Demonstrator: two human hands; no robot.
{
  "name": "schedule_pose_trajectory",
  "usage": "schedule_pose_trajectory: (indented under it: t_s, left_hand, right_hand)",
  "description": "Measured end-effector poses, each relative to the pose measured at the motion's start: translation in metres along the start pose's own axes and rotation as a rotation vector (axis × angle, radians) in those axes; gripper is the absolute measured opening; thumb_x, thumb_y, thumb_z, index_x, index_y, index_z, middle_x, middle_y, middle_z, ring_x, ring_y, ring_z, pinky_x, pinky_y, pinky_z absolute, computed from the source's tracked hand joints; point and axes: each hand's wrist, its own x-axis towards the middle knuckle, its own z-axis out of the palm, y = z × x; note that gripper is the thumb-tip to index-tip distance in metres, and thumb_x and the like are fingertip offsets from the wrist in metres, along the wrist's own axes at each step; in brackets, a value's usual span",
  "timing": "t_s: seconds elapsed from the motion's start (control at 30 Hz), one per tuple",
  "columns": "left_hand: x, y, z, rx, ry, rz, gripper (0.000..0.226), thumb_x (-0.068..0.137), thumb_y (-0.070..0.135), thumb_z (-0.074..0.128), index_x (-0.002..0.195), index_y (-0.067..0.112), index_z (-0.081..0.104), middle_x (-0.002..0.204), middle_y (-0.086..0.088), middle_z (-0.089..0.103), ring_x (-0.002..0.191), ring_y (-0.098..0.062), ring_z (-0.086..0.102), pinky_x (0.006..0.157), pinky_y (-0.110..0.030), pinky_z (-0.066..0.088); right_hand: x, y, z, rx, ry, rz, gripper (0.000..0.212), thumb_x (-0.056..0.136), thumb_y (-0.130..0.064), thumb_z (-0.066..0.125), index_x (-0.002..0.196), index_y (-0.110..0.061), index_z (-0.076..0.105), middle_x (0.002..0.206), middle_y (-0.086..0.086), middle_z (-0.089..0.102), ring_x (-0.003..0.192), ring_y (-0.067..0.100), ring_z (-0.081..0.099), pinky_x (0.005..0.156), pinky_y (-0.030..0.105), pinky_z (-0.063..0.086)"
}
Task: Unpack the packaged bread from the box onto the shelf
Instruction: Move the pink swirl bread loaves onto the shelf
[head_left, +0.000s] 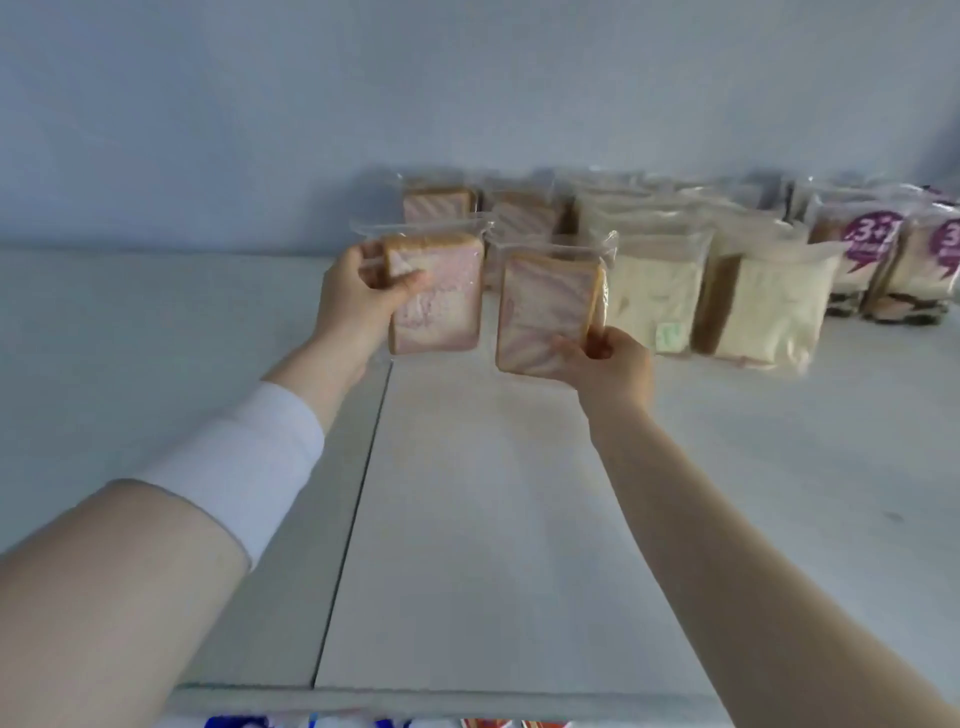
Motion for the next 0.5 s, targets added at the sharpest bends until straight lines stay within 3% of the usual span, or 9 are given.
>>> schedule_pose_trajectory:
  t_s: [0.07,0.17,0.27,0.33,0.4,0.5]
  left_hand:
    - [0.039,-0.013,0.010,-0.020,-0.014,-0.021,0.042,0.078,0.003,0.069,0.116,0.004,0.053,0.104,-0.008,0.063,0.090,-0.017,0.059,0.080,-0.035,0.053]
    - [0.089,-0.032,0.024,-0.001,-0.048,-0.038,0.037,0.076,0.004,0.071,0.108,0.013,0.055,0.100,-0.006,0.063,0.090,-0.018,0.059,0.086,-0.040,0.051]
    - [0.120,-0.045,0.034,0.065,-0.044,-0.014,0.036,0.074,0.011,0.075,0.105,0.014,0.058,0.093,-0.002,0.060,0.083,-0.013,0.055,0.081,-0.033,0.049]
    - [0.134,-0.053,0.039,0.127,-0.034,0.023,0.039,0.074,0.015,0.075,0.109,0.011,0.058,0.088,0.000,0.058,0.078,-0.012,0.051,0.074,-0.023,0.045]
    - [0.141,-0.060,0.041,0.142,0.002,0.056,0.044,0.073,0.016,0.076,0.112,0.008,0.056,0.082,0.006,0.055,0.074,-0.009,0.050,0.068,-0.013,0.041]
    - [0.139,-0.068,0.046,0.081,0.076,0.074,0.050,0.071,0.012,0.077,0.112,0.006,0.049,0.084,0.016,0.052,0.073,0.003,0.052,0.069,-0.007,0.042]
  right_hand:
    - [0.037,-0.001,0.027,-0.033,0.029,0.000,0.020,0.077,-0.021,0.071,0.068,-0.017,0.055,0.058,-0.010,0.048,0.053,0.008,0.042,0.045,0.009,0.035]
    - [0.082,0.002,0.060,-0.055,0.090,-0.001,0.015,0.080,-0.024,0.069,0.085,-0.012,0.062,0.065,-0.007,0.051,0.063,0.013,0.045,0.062,0.024,0.037]
    - [0.111,0.006,0.078,-0.063,0.141,-0.023,0.026,0.083,-0.023,0.066,0.102,-0.005,0.064,0.082,0.001,0.056,0.075,0.015,0.047,0.068,0.018,0.034]
    - [0.124,0.008,0.088,-0.113,0.169,-0.025,0.033,0.084,-0.024,0.065,0.110,-0.005,0.062,0.092,0.011,0.059,0.082,0.018,0.046,0.073,0.022,0.036]
    - [0.129,0.009,0.096,-0.172,0.221,-0.023,0.036,0.083,-0.025,0.066,0.113,-0.006,0.058,0.106,0.016,0.061,0.093,0.021,0.051,0.089,0.031,0.041]
    - [0.126,0.007,0.103,-0.132,0.354,-0.021,0.044,0.079,-0.021,0.071,0.114,-0.006,0.050,0.103,0.009,0.060,0.107,0.029,0.053,0.092,0.033,0.041]
